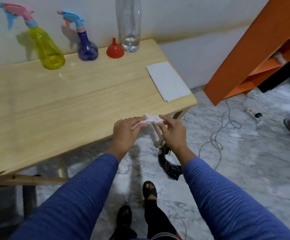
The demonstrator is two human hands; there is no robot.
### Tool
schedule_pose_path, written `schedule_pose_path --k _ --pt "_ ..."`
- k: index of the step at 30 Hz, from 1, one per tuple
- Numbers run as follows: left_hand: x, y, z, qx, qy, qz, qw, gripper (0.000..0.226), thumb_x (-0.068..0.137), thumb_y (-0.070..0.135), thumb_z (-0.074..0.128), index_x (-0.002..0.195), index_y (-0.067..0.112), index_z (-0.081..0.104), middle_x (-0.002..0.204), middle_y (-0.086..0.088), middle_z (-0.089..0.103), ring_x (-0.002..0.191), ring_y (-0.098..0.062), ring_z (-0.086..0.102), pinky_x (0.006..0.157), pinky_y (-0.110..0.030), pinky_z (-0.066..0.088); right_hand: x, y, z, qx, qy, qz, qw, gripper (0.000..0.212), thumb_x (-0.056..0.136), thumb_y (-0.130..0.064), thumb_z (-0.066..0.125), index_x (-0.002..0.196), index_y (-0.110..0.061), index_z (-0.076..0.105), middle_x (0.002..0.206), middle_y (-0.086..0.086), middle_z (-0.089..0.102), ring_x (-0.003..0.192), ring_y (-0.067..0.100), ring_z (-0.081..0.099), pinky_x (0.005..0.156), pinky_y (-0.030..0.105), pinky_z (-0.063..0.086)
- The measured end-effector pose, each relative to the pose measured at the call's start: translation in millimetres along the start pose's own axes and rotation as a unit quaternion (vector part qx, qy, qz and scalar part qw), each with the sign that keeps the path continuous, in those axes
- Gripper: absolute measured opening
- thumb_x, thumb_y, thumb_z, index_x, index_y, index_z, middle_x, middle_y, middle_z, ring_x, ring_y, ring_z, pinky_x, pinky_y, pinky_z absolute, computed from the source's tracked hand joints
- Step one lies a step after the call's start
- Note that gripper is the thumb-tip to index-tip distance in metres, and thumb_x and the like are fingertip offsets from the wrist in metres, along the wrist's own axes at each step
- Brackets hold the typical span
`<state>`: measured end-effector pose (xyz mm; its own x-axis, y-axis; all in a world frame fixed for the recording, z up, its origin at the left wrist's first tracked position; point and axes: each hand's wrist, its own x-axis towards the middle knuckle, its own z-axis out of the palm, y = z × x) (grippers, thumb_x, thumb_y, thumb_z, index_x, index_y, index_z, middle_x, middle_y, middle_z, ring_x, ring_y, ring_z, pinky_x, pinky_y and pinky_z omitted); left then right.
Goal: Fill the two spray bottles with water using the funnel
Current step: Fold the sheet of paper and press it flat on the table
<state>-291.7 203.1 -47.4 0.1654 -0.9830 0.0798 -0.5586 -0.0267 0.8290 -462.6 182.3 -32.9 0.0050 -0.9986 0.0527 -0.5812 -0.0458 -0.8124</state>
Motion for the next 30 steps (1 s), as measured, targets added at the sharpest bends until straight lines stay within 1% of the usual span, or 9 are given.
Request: schedule_pose_path --k 2,7,9,12,16,20,24,27,30 --pt "-1.9 20.7 0.8 -0.049 -0.025 -0.005 0.998 0.023 0.082 0.037 0.069 0.101 0.026 0.074 0.101 0.008 0.073 0.093 -0.009 0.067 0.089 -0.034 0.051 -5.8 -5.4 -17.5 0.021 0.032 0.027 0.999 0.024 0.083 -0.024 0.07 0.106 -0.018 0.071 0.09 -0.003 0.066 0.081 0.003 0.056 0.071 0.003 0.041" --pt "-1.7 70.4 19.0 -0.085 -0.07 0.005 0.994 0.018 0.085 0.029 0.068 0.099 0.021 0.075 0.098 0.007 0.073 0.091 -0.006 0.063 0.076 -0.007 0.041 -18.5 -4.2 -64.0 0.052 0.1 0.069 0.991 0.009 0.082 -0.025 0.07 0.089 -0.022 0.074 0.093 -0.001 0.071 0.096 0.014 0.061 0.081 0.024 0.046" --pt "-2.7 86.6 32.9 -0.095 -0.084 0.013 0.992 0.018 0.085 0.029 0.068 0.1 0.022 0.075 0.098 0.007 0.073 0.091 -0.007 0.063 0.076 -0.01 0.043 -22.5 2.3 -84.5 0.058 0.124 0.076 0.988 0.004 0.081 -0.023 0.07 0.083 -0.026 0.073 0.09 -0.001 0.071 0.096 0.016 0.061 0.083 0.029 0.048" --pt "-5.1 106.1 57.9 -0.115 -0.111 0.011 0.987 0.019 0.085 0.028 0.068 0.101 0.021 0.074 0.098 0.007 0.072 0.09 -0.007 0.063 0.078 -0.014 0.045 -26.8 16.7 -112.6 0.056 0.153 0.091 0.982 0.011 0.081 -0.023 0.07 0.077 -0.033 0.07 0.09 -0.001 0.071 0.097 0.017 0.061 0.084 0.034 0.049" --pt "-3.9 119.7 101.0 -0.104 -0.157 0.021 0.982 0.02 0.087 0.029 0.065 0.102 0.019 0.073 0.097 0.007 0.071 0.088 -0.008 0.061 0.079 -0.021 0.046 -26.7 48.8 -140.6 0.055 0.168 0.122 0.977 0.006 0.081 -0.022 0.07 0.079 -0.028 0.071 0.09 -0.002 0.071 0.094 0.015 0.061 0.082 0.028 0.047" --pt "2.0 117.7 153.0 -0.087 -0.175 0.011 0.981 0.018 0.087 0.032 0.065 0.099 0.021 0.073 0.095 0.01 0.071 0.089 -0.006 0.064 0.08 -0.017 0.045 -16.8 93.4 -156.8 0.047 0.158 0.146 0.975 0.005 0.082 -0.019 0.07 0.082 -0.016 0.074 0.087 -0.001 0.072 0.08 0.005 0.059 0.071 0.01 0.042" --pt "6.4 108.6 205.5 -0.071 -0.197 -0.019 0.978 0.018 0.09 0.026 0.063 0.099 0.015 0.073 0.094 0.005 0.071 0.085 -0.004 0.062 0.071 0.0 0.039 -0.6 148.9 -161.7 0.031 0.125 0.18 0.975 0.006 0.082 -0.02 0.069 0.082 -0.017 0.074 0.082 -0.008 0.069 0.074 -0.006 0.056 0.069 0.006 0.04" --pt "14.4 90.8 248.5 -0.046 -0.196 -0.042 0.979 0.018 0.09 0.025 0.062 0.1 0.014 0.073 0.092 0.005 0.07 0.085 -0.008 0.062 0.066 0.0 0.038 14.5 196.1 -153.9 0.038 0.097 0.213 0.971 0.008 0.083 -0.021 0.069 0.085 -0.016 0.074 0.085 -0.009 0.069 0.074 -0.007 0.055 0.069 0.004 0.039" --pt "20.7 61.4 290.6 -0.012 -0.224 -0.078 0.971 0.021 0.092 0.024 0.059 0.104 0.013 0.071 0.092 0.006 0.067 0.083 -0.006 0.057 0.063 -0.002 0.037 24.6 246.3 -131.7 0.043 0.065 0.249 0.965 0.011 0.084 -0.021 0.068 0.089 -0.015 0.074 0.092 -0.005 0.071 0.08 0.001 0.056 0.07 0.003 0.04"
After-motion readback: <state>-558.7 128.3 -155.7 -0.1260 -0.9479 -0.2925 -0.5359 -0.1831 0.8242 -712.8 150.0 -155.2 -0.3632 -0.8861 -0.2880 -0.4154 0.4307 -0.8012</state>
